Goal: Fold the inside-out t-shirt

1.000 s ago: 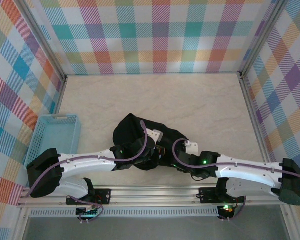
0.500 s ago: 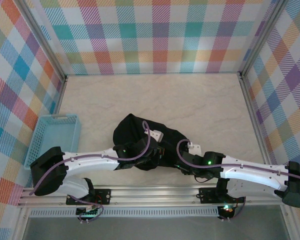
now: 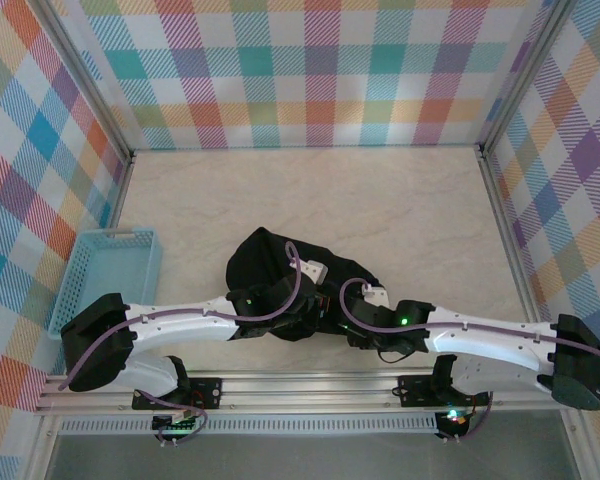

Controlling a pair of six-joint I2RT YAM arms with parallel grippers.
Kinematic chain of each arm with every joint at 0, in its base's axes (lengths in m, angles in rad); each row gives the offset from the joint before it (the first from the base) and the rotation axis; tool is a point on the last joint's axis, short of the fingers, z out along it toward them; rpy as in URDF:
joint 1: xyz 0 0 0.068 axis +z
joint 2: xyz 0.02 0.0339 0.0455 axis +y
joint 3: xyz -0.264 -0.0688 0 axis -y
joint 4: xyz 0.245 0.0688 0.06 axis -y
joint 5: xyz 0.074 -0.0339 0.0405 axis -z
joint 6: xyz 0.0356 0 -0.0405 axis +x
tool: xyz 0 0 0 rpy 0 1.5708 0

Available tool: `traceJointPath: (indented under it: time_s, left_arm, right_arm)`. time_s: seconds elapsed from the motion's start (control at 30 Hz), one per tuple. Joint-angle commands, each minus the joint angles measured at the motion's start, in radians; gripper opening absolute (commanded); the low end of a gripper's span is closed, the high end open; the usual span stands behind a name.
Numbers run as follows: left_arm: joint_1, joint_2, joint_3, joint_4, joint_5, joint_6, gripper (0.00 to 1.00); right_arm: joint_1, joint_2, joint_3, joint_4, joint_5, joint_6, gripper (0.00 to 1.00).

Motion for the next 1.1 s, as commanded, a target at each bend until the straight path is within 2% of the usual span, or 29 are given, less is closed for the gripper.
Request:
traceJointPath:
  time_s: [0.0, 0.2, 0.33, 0.47, 0.6, 0.7, 0.77, 0.83, 0.93, 1.0, 1.07]
  left_arm:
    - [0.001, -0.016, 0.026, -0.014, -0.026, -0.013, 0.04]
    - [0.093, -0.031, 0.104, -0.118, -0.047, -0.018, 0.00]
    - [0.234, -0.087, 0.134, -0.129, 0.060, -0.014, 0.00]
    - [0.340, -0.146, 0.121, -0.086, 0.181, -0.036, 0.00]
    - [0.353, -0.158, 0.062, -0.002, 0.288, -0.040, 0.00]
    - [0.330, -0.134, 0.032, -0.009, 0.308, -0.031, 0.01]
    - [0.298, -0.114, 0.043, -0.082, 0.269, 0.007, 0.10]
    - [0.273, -0.098, 0.073, -0.208, 0.174, 0.038, 0.24]
    - [0.233, -0.083, 0.150, -0.447, 0.013, 0.058, 0.43]
    - [0.168, -0.101, 0.177, -0.521, -0.088, 0.070, 0.50]
    - [0.099, -0.114, 0.194, -0.546, -0.144, 0.072, 0.52]
  right_arm:
    - [-0.006, 0.010, 0.010, -0.002, -0.023, -0.017, 0.31]
    - [-0.005, -0.075, 0.089, -0.097, 0.027, -0.123, 0.00]
    - [-0.006, -0.178, 0.188, -0.228, 0.168, -0.198, 0.00]
    - [-0.032, -0.294, 0.162, -0.223, 0.230, -0.237, 0.00]
    - [-0.074, -0.361, 0.038, -0.069, 0.172, -0.245, 0.00]
    - [-0.081, -0.350, -0.041, 0.071, 0.125, -0.248, 0.00]
    - [-0.082, -0.325, -0.063, 0.119, 0.118, -0.252, 0.00]
    - [-0.081, -0.303, -0.073, 0.149, 0.107, -0.273, 0.00]
    - [-0.082, -0.277, -0.107, 0.218, 0.022, -0.312, 0.00]
    - [-0.081, -0.256, -0.136, 0.256, -0.038, -0.308, 0.00]
    - [-0.082, -0.229, -0.147, 0.257, -0.068, -0.289, 0.00]
